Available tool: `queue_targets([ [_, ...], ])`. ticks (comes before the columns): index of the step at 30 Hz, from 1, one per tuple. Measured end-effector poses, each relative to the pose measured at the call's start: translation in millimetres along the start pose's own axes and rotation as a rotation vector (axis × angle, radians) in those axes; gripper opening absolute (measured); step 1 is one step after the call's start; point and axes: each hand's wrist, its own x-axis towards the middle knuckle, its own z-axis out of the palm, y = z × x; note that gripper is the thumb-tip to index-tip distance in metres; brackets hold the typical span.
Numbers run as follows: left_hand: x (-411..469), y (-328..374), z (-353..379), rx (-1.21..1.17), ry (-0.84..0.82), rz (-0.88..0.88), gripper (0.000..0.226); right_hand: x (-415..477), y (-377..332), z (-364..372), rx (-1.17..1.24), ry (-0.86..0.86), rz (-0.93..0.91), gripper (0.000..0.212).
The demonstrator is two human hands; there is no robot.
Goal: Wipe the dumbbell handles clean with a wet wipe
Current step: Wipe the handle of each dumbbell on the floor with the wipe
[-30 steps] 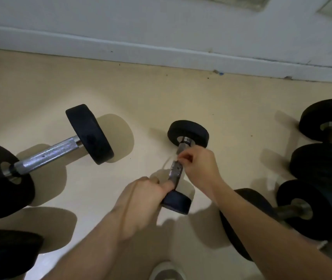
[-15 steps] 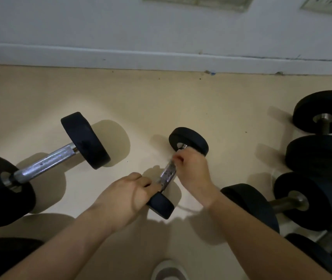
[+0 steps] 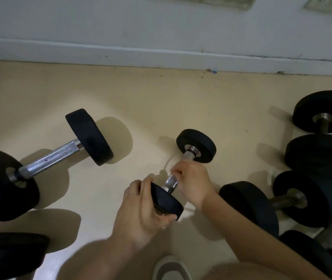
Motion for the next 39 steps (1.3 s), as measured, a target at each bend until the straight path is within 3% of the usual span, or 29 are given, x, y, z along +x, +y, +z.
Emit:
queue_targets([
  [2, -5, 13, 12, 0.140, 0.045, -0.015, 0.093, -2, 8, -11, -0.015, -0.087, -0.010, 0.017],
  [6, -11, 23, 27, 0.233, 0.132, 0.044, 0.081, 17, 37, -17, -0.165, 0.092, 0.107, 0.015],
  [11, -12, 20, 30, 0.294, 0.119, 0.073, 0.084, -20, 7, 6, -0.159, -0.183, -0.136, 0.016],
  [16, -11, 18, 23, 0.268, 0.160, 0.081, 0.081, 17, 40, -8, -0.188, 0.101, 0.082, 0.016],
  [22, -6, 12, 12, 0.180, 0.084, 0.017, 0.090, -14, 13, 5, -0.043, 0.040, -0.224, 0.013],
  [26, 0, 4, 1, 0.064, 0.044, -0.026, 0.095, 34, 33, -3, -0.138, 0.199, -0.024, 0.014],
  [28, 4, -2, -5, -0.013, 0.017, -0.030, 0.098, 21, 17, 7, -0.050, 0.230, -0.035, 0.014],
  [32, 12, -12, -14, -0.132, 0.024, -0.004, 0.097, -18, -14, 18, 0.240, 0.078, -0.088, 0.014],
  [34, 14, -16, -15, -0.161, 0.040, -0.002, 0.090, -2, -9, 10, 0.242, 0.025, -0.075, 0.014],
  [37, 18, -23, -21, -0.240, 0.080, 0.003, 0.078, 33, 2, 1, 0.167, 0.223, 0.044, 0.014],
  [39, 22, -24, -27, -0.264, 0.107, 0.014, 0.068, 40, -7, 6, 0.124, 0.263, 0.091, 0.015],
])
